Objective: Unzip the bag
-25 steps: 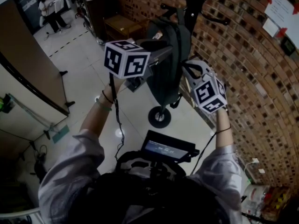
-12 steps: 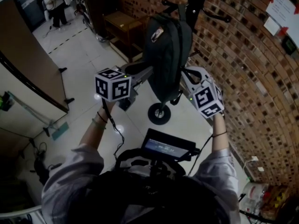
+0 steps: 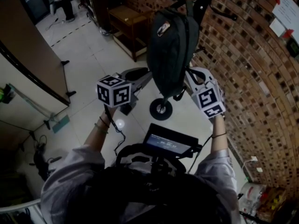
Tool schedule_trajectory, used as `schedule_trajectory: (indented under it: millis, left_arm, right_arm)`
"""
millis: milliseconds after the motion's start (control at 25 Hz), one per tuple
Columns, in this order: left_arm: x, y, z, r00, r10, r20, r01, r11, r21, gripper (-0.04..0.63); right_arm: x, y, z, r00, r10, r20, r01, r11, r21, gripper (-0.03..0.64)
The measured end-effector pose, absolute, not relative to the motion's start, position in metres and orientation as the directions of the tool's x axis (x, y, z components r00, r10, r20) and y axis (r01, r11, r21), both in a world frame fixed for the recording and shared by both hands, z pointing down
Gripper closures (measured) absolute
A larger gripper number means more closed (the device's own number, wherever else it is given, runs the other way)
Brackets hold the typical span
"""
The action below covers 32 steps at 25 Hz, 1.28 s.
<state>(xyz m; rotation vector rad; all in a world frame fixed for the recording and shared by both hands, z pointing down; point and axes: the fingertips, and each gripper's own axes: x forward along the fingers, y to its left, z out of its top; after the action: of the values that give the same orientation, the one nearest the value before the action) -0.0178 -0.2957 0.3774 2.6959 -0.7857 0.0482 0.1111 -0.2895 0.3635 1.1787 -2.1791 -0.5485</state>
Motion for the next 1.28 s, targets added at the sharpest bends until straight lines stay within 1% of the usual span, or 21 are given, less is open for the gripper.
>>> schedule_trajectory:
  millis: [360,680,1280]
  left_arm:
    - [-0.019,-0.288,0.395,0.845,-0.513,0.152,-0.532,-0.777,0.337,0.472]
    - [-0.017,-0.282,0.406,0.846,-0.501,0.182,-0.532,-0.777,0.335,0.472]
    - [-0.025,-0.282,0.411,0.834,-0.519,0.188,-0.551,-0.761,0.341,0.472]
  right_arm:
    - [0.113,-0.286,0.383,-0.423,-0.849,0.316,-0.652,0.527,0.544,0.601]
    - [0.117,-0.283,0.4,-0.437,-0.842,0.318,-0.691,0.54,0.481,0.601]
    - [0.12,-0.28,0.422,-0.439,-0.84,0.32,-0.715,0.542,0.442,0.601]
